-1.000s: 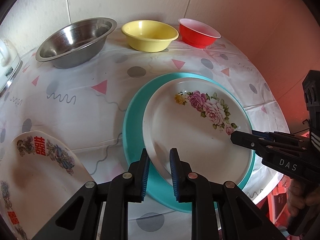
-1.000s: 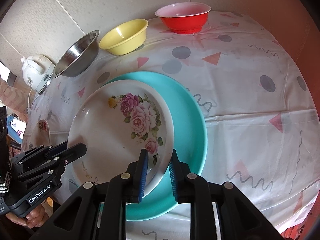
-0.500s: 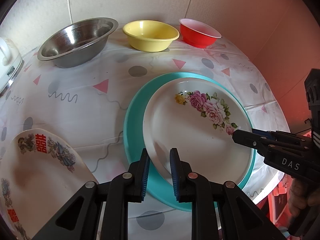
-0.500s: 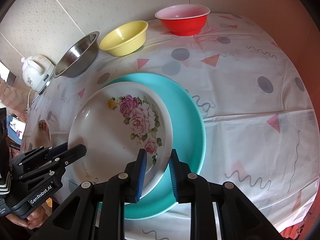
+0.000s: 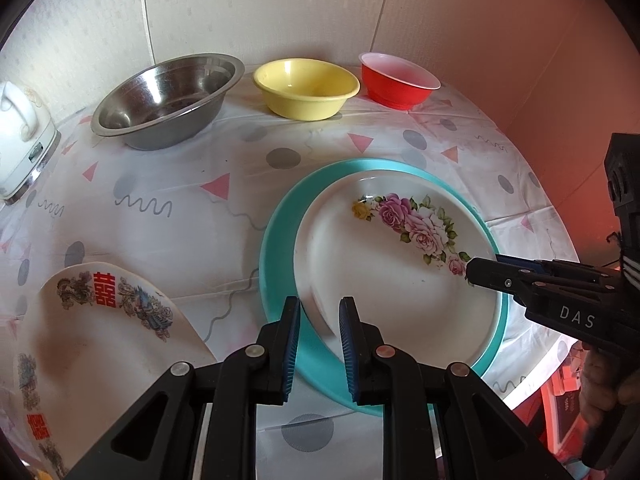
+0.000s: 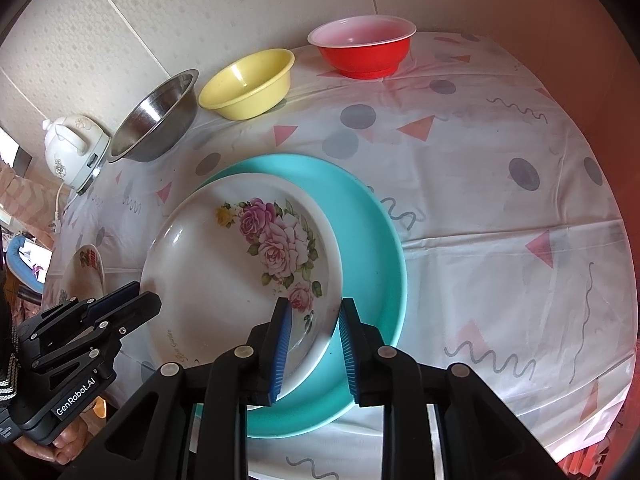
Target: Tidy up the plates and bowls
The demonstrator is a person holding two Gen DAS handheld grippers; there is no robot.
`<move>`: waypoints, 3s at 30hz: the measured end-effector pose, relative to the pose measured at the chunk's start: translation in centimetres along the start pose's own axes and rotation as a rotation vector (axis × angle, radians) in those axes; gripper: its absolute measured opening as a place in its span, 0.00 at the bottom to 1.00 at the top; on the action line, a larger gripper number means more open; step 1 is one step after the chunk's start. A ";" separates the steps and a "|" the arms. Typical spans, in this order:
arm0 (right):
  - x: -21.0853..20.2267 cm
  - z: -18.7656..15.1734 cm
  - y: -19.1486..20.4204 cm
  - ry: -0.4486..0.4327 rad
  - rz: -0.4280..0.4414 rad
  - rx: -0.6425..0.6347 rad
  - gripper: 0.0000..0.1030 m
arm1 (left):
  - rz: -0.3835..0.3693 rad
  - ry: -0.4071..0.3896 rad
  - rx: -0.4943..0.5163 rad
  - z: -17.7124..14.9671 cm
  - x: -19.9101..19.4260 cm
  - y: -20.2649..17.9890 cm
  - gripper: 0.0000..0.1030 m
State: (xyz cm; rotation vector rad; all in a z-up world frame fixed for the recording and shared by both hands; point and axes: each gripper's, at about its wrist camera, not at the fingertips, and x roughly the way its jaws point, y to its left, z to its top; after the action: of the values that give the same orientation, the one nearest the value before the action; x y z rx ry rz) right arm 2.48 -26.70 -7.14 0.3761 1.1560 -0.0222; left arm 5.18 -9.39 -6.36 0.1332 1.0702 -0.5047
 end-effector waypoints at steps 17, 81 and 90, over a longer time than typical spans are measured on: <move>-1.5 1.1 0.5 -0.057 0.001 -0.006 0.27 | 0.033 -0.091 -0.057 -0.3 -3.1 1.9 0.20; 7.0 -1.2 18.6 0.189 0.340 -0.430 0.34 | 0.097 -0.111 -0.503 -12.0 -7.0 20.5 0.33; 6.8 -1.6 18.6 0.171 0.356 -0.439 0.39 | 0.130 -0.111 -0.466 -11.7 -6.4 20.0 0.37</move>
State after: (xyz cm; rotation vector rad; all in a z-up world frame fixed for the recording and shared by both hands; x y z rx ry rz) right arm 7.76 -7.61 -8.59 0.1889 1.2104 0.5759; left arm 2.47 14.31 -9.15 -0.2329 1.0368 -0.1349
